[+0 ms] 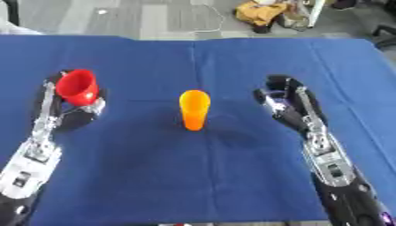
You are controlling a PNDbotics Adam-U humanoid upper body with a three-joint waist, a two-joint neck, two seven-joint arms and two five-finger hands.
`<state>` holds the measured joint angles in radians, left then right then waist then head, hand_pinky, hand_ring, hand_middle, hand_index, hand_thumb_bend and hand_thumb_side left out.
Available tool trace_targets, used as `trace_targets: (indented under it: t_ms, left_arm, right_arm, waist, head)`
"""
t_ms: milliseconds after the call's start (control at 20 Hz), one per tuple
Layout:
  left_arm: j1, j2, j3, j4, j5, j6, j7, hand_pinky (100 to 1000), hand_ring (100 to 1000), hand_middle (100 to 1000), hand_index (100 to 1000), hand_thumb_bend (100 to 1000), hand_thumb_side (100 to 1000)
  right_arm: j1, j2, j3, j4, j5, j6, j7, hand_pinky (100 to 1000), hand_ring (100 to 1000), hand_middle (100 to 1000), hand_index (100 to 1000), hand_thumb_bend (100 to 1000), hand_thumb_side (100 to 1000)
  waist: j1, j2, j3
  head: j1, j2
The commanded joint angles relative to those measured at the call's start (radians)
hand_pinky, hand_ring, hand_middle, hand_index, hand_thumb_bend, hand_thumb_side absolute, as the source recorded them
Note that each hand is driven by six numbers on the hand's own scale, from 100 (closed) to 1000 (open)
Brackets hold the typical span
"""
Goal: Pour the contents of one cup into another cup.
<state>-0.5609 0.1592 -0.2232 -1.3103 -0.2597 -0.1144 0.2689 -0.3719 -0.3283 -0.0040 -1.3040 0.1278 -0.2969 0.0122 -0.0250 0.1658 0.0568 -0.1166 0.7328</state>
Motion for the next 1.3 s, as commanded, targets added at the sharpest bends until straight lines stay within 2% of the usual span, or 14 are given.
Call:
trace_targets:
  t_ms: [50,300,350,400,550,850,1300]
  left_arm:
    - [-0.012,0.011,-0.002,-0.032,0.009,-0.002,-0.006,261,483,474,685,185,100]
    - [-0.012,0.007,-0.008,-0.045,0.018,-0.002,-0.013,263,484,474,685,185,100]
    - [-0.012,0.006,-0.008,-0.046,0.019,-0.002,-0.014,263,484,474,685,185,100]
    - [-0.012,0.005,-0.009,-0.048,0.022,-0.001,-0.016,264,484,474,686,182,100]
    - [-0.013,0.003,-0.012,-0.053,0.025,-0.001,-0.019,264,484,474,686,182,100]
    - [-0.015,-0.001,-0.016,-0.059,0.032,0.000,-0.024,265,485,474,686,184,100]
    - [-0.019,-0.006,-0.019,-0.061,0.037,0.001,-0.028,265,485,474,685,175,100]
  right_arm:
    - [-0.036,-0.032,0.015,0.027,0.032,-0.025,0.016,798,803,728,824,605,540]
    - [-0.080,-0.025,0.039,0.082,0.070,-0.047,0.035,811,808,732,829,606,543]
    - [-0.087,-0.023,0.041,0.091,0.076,-0.050,0.036,811,807,730,829,618,507]
    - [-0.095,-0.020,0.044,0.101,0.082,-0.051,0.039,811,807,730,829,603,538]
    - [-0.116,-0.010,0.052,0.132,0.098,-0.055,0.043,811,808,730,829,601,531]
    - [-0.151,0.010,0.068,0.179,0.114,-0.074,0.057,807,806,724,831,582,383]
    - [-0.195,0.032,0.088,0.226,0.144,-0.091,0.078,810,808,724,835,585,396]
  waist:
    - [0.003,-0.020,0.003]
    - [0.007,-0.024,0.009]
    - [0.008,-0.024,0.010]
    - [0.009,-0.024,0.011]
    - [0.012,-0.025,0.014]
    - [0.016,-0.025,0.022]
    - [0.018,-0.023,0.036]
  head:
    - [-0.004,-0.002]
    - [-0.008,0.001]
    - [-0.008,0.001]
    - [-0.010,0.002]
    - [-0.013,0.003]
    - [-0.019,0.003]
    - [-0.026,0.000]
